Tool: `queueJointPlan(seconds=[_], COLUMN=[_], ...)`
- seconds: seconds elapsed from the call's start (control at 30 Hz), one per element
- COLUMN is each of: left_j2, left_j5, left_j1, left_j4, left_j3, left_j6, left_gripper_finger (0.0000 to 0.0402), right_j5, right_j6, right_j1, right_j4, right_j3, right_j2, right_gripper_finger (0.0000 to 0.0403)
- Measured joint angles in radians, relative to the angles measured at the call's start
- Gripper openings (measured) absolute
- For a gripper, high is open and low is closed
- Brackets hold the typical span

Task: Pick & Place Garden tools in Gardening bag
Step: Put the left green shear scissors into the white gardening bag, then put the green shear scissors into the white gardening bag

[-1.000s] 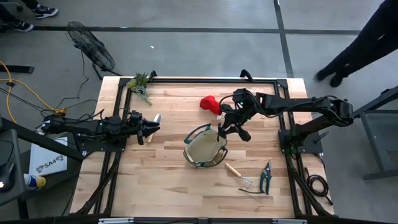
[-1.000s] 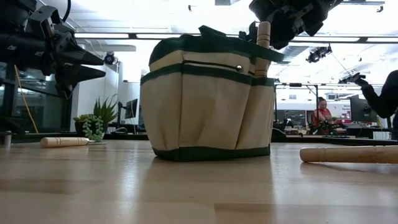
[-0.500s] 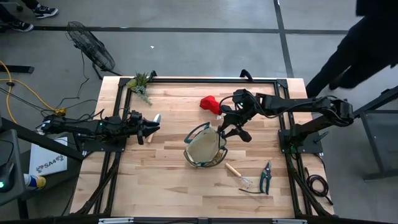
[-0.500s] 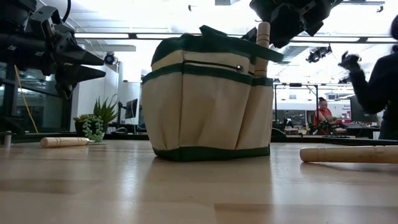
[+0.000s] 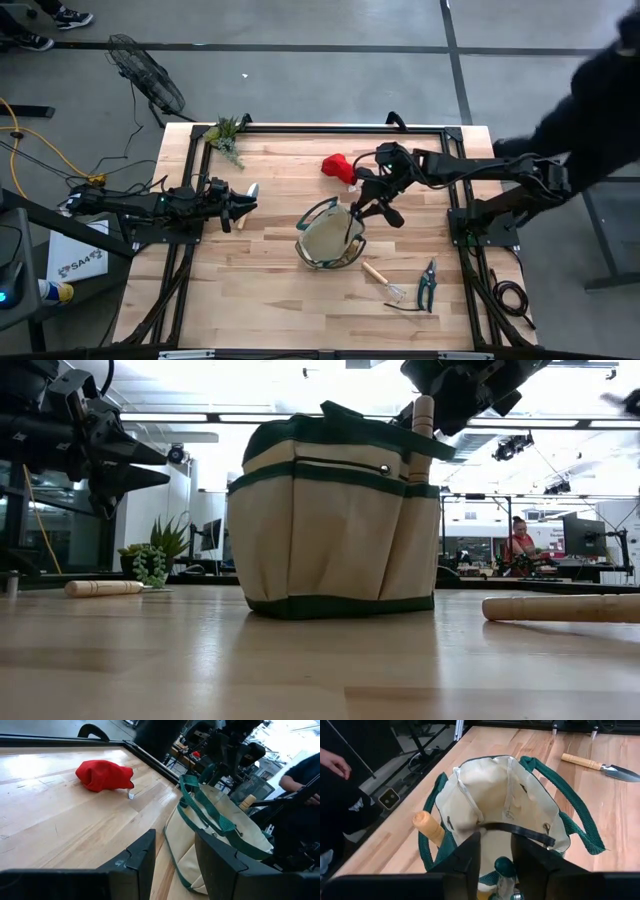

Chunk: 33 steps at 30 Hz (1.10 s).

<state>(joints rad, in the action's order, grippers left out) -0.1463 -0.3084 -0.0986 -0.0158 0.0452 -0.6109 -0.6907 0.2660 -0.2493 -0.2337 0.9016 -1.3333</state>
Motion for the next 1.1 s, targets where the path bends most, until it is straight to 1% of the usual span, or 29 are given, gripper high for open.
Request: queueJointPlan(seconds=[0.17,0.3,0.4,0.53,0.67,0.83,0.97,1.1], left_j2=[0.000,0.000,0.000,0.000,0.000,0.000,0.000,0.000], left_j5=[0.003,0.003,0.003,0.003,0.003,0.003,0.003,0.003], left_j1=[0.000,0.000,0.000,0.000,0.000,0.000,0.000,0.000], left_j4=[0.000,0.000,0.000,0.000,0.000,0.000,0.000,0.000], left_j3=[0.000,0.000,0.000,0.000,0.000,0.000,0.000,0.000], left_j6=[0.000,0.000,0.000,0.000,0.000,0.000,0.000,0.000], left_gripper_finger=[0.0134,0.0134,0.0134,0.0134,0.0134,0.0134,0.0134,0.0134], right_j5=[-0.018,-0.022,-0.022,0.003,0.002,0.008,0.009,0.023], right_j6=[-0.011,-0.029,-0.038,-0.078,-0.095,-0.190,-0.265,-0.348], right_j1=[0.000,0.000,0.000,0.000,-0.001,-0.001,-0.001,0.007], right_j4=[-0.010,-0.012,-0.027,-0.057,-0.072,-0.077,-0.113,-0.187], right_j3=[0.000,0.000,0.000,0.000,0.000,0.000,0.000,0.000], right_j2=[0.003,0.006,0.020,0.060,0.099,0.152,0.218,0.278], right_gripper_finger=[0.0047,0.0034,0.0047,0.0078,0.0109,0.0139,0.0149,0.0147])
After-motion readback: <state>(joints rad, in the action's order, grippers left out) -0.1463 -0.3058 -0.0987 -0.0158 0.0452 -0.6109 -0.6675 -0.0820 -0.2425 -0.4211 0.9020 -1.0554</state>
